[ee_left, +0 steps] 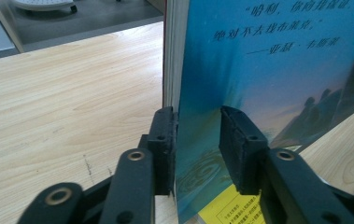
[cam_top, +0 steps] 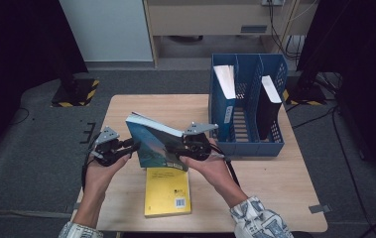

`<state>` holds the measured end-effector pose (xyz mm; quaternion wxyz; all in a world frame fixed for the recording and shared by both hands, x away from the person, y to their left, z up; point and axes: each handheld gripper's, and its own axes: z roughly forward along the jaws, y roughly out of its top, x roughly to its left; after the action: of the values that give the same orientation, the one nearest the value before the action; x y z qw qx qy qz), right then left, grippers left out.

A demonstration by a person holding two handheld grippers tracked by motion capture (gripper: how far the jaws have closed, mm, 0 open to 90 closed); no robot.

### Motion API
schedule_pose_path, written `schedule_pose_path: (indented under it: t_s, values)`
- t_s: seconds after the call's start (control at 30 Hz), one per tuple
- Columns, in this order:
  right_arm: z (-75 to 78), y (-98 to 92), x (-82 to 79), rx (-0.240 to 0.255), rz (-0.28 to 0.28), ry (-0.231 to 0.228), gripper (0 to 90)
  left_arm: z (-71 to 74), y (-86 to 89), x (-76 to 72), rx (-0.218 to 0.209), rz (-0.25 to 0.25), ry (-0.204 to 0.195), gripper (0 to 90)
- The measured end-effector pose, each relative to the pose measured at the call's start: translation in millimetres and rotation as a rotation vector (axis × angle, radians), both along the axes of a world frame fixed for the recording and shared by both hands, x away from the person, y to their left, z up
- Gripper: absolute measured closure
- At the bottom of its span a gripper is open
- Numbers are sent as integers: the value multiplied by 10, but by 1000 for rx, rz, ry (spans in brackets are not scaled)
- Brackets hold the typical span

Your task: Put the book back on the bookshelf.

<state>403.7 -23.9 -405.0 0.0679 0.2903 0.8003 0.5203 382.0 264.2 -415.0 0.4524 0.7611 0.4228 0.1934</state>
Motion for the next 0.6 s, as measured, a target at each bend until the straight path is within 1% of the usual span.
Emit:
schedule_pose_path:
  t_s: [0.17, 0.23, 0.37, 0.47, 0.53, 0.6]
  values:
    - [56, 23, -15, -10, 26, -20, 509, -49, -21, -16, -13, 16, -1, 623]
    - [84, 25, -10, -1, 48, -28, 486, -79, -25, -25, -23, 27, -3, 619]
    - [141, 38, 1, -4, 56, -42, 514, -119, -22, -61, -31, 58, -12, 589]
    - [175, 52, 11, -11, 57, -56, 541, -167, 2, -114, -49, 92, -14, 586]
    - [196, 60, 12, -19, 57, -66, 561, -208, 3, -161, -34, 101, -15, 593]
    - [211, 63, 15, -19, 58, -71, 576, -260, -6, -215, -35, 105, -16, 595]
